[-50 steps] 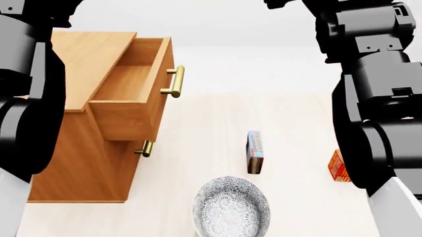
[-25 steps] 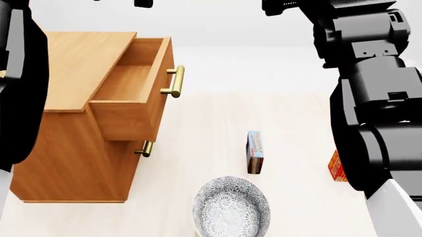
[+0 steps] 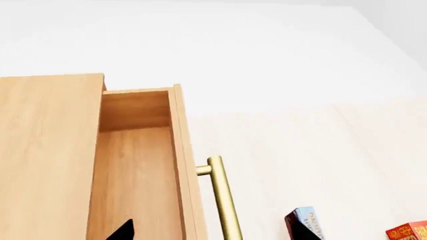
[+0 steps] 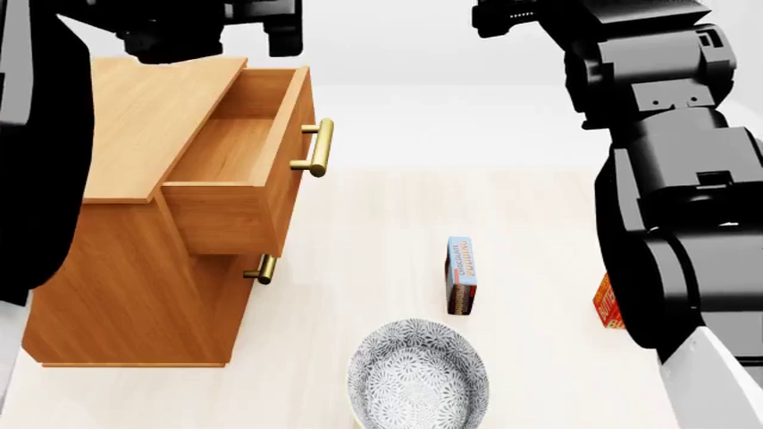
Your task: Put the chocolate pudding in the top drawer of the cabinet and close it.
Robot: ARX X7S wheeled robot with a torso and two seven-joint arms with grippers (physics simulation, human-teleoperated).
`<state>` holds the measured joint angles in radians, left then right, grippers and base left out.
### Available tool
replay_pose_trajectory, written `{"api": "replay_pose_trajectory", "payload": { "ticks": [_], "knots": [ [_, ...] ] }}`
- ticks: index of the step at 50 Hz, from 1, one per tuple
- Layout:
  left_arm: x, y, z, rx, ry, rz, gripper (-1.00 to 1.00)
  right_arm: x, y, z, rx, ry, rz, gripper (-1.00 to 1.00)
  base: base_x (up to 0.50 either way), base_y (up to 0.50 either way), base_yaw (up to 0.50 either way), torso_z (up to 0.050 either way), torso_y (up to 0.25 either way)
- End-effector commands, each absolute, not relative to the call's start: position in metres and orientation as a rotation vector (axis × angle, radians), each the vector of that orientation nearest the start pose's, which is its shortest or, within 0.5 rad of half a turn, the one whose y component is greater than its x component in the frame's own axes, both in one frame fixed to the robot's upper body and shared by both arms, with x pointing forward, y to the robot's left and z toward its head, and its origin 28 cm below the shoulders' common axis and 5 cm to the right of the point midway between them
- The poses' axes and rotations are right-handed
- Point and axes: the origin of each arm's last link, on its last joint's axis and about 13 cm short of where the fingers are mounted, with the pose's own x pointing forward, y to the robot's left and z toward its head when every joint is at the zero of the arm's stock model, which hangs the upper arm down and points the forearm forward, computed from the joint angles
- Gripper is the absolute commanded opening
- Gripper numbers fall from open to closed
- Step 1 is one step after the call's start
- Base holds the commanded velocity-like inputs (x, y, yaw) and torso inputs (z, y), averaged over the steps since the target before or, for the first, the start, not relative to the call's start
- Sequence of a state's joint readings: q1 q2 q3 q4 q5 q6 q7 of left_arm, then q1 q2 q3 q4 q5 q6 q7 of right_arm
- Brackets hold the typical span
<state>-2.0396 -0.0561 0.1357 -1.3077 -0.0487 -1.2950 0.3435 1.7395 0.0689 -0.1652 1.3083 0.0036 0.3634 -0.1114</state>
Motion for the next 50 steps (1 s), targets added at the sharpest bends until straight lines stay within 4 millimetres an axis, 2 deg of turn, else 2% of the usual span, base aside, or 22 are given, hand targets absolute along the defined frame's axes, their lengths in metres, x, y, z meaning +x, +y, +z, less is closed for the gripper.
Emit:
{"api": "replay_pose_trajectory", "payload": {
  "ticks": [1,13,50],
  "knots": [
    [0.366,0.220,0.403,-0.138,0.650,-0.251,1.00,0.431,-0.128,0.344,-0.158,-0.045,0.025,1.00,0.00,0.00,0.00,0.000,0.000],
    [0.371,0.212,0.389,-0.151,0.683,-0.258,1.00,0.431,-0.131,0.342,-0.160,-0.038,0.023,1.00,0.00,0.00,0.00,0.000,0.000],
    [0.382,0.207,0.354,-0.137,0.740,-0.218,1.00,0.433,-0.133,0.329,-0.157,-0.014,0.023,1.00,0.00,0.00,0.00,0.000,0.000]
  ]
}}
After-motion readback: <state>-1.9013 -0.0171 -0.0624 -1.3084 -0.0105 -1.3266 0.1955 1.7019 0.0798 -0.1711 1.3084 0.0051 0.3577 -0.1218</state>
